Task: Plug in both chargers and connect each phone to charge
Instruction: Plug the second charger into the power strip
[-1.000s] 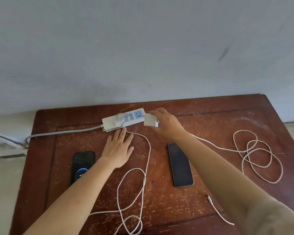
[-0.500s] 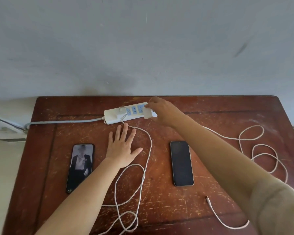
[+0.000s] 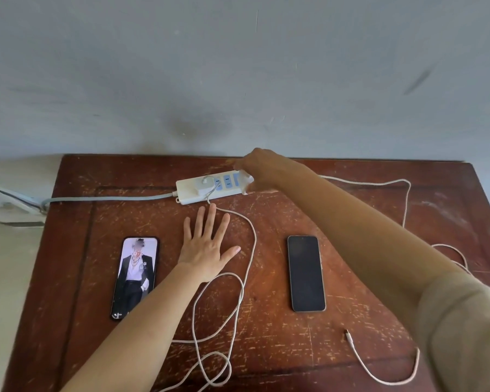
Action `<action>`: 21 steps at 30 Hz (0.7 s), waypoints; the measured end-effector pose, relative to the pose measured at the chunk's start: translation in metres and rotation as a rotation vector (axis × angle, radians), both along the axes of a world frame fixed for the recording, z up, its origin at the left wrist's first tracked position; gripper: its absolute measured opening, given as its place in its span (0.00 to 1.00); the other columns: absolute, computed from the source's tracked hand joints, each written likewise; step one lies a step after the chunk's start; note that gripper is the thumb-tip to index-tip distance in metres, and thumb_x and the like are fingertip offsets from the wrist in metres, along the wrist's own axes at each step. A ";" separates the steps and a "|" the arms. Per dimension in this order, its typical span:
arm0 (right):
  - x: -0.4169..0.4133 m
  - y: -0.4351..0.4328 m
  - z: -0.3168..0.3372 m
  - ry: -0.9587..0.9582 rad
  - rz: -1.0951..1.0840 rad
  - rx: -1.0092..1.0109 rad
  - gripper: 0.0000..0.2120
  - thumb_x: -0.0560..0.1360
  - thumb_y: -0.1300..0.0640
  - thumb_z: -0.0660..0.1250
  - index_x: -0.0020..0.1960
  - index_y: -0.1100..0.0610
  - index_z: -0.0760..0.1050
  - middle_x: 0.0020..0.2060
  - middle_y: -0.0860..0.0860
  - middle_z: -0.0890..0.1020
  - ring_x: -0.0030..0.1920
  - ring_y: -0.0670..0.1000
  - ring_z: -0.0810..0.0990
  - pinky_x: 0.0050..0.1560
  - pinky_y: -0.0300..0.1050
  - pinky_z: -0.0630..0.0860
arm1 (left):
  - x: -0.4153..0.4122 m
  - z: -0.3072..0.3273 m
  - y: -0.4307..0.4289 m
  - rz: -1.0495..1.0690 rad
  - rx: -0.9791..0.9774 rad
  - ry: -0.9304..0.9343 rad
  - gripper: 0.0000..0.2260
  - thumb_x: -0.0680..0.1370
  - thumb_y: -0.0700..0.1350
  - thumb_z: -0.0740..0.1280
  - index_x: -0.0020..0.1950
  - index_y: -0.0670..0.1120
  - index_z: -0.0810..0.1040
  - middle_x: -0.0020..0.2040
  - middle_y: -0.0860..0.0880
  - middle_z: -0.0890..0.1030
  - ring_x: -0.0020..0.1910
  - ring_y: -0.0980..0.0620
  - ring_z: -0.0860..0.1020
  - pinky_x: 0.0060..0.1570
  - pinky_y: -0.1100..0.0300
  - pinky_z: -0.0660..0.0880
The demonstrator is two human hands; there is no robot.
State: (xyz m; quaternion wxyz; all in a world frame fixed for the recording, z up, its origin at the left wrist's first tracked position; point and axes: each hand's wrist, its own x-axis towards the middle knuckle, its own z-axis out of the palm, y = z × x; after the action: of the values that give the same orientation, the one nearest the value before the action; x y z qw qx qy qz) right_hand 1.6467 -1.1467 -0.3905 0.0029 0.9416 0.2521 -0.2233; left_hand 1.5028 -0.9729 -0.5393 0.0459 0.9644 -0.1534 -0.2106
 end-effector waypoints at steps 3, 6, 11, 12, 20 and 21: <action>-0.004 0.002 -0.008 -0.027 0.061 -0.012 0.22 0.74 0.53 0.74 0.66 0.55 0.76 0.59 0.53 0.82 0.57 0.54 0.79 0.45 0.43 0.71 | 0.000 -0.002 0.000 0.000 -0.003 0.006 0.37 0.74 0.73 0.31 0.74 0.53 0.22 0.75 0.43 0.23 0.77 0.39 0.29 0.72 0.36 0.32; 0.001 0.006 -0.012 0.004 0.044 -0.013 0.22 0.74 0.53 0.74 0.67 0.54 0.76 0.59 0.53 0.82 0.57 0.54 0.79 0.44 0.43 0.69 | 0.000 -0.003 0.002 0.003 -0.012 0.013 0.37 0.74 0.73 0.31 0.72 0.54 0.20 0.75 0.43 0.22 0.77 0.39 0.28 0.72 0.36 0.32; -0.001 0.001 -0.019 0.011 0.038 -0.009 0.24 0.75 0.53 0.72 0.70 0.54 0.73 0.61 0.52 0.81 0.57 0.55 0.79 0.46 0.45 0.75 | 0.000 -0.003 0.000 -0.003 -0.010 0.016 0.38 0.74 0.73 0.32 0.76 0.53 0.25 0.77 0.43 0.25 0.77 0.39 0.28 0.73 0.35 0.34; -0.004 0.001 -0.022 0.005 0.033 -0.005 0.24 0.76 0.54 0.71 0.71 0.54 0.71 0.63 0.52 0.81 0.58 0.55 0.78 0.49 0.48 0.77 | 0.000 -0.004 0.000 -0.006 -0.012 0.017 0.38 0.74 0.73 0.32 0.76 0.53 0.26 0.77 0.43 0.25 0.77 0.39 0.28 0.73 0.35 0.34; -0.018 0.001 -0.023 -0.103 0.057 -0.047 0.26 0.76 0.53 0.71 0.73 0.51 0.70 0.68 0.48 0.77 0.61 0.54 0.79 0.51 0.50 0.77 | 0.005 0.004 0.000 -0.018 0.023 0.101 0.39 0.75 0.73 0.37 0.78 0.55 0.30 0.77 0.45 0.25 0.76 0.41 0.27 0.73 0.36 0.33; -0.020 0.003 -0.020 -0.126 0.063 -0.070 0.28 0.76 0.51 0.72 0.73 0.51 0.69 0.69 0.48 0.76 0.62 0.54 0.79 0.51 0.49 0.77 | 0.007 0.010 0.000 -0.022 0.020 0.126 0.39 0.76 0.73 0.41 0.79 0.55 0.32 0.78 0.45 0.26 0.77 0.40 0.29 0.74 0.35 0.35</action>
State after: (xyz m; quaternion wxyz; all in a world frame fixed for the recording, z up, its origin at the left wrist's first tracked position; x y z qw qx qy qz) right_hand 1.6270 -1.1436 -0.4102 0.0586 0.9447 0.2729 -0.1720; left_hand 1.5103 -0.9728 -0.5288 0.0436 0.9479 -0.1586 -0.2729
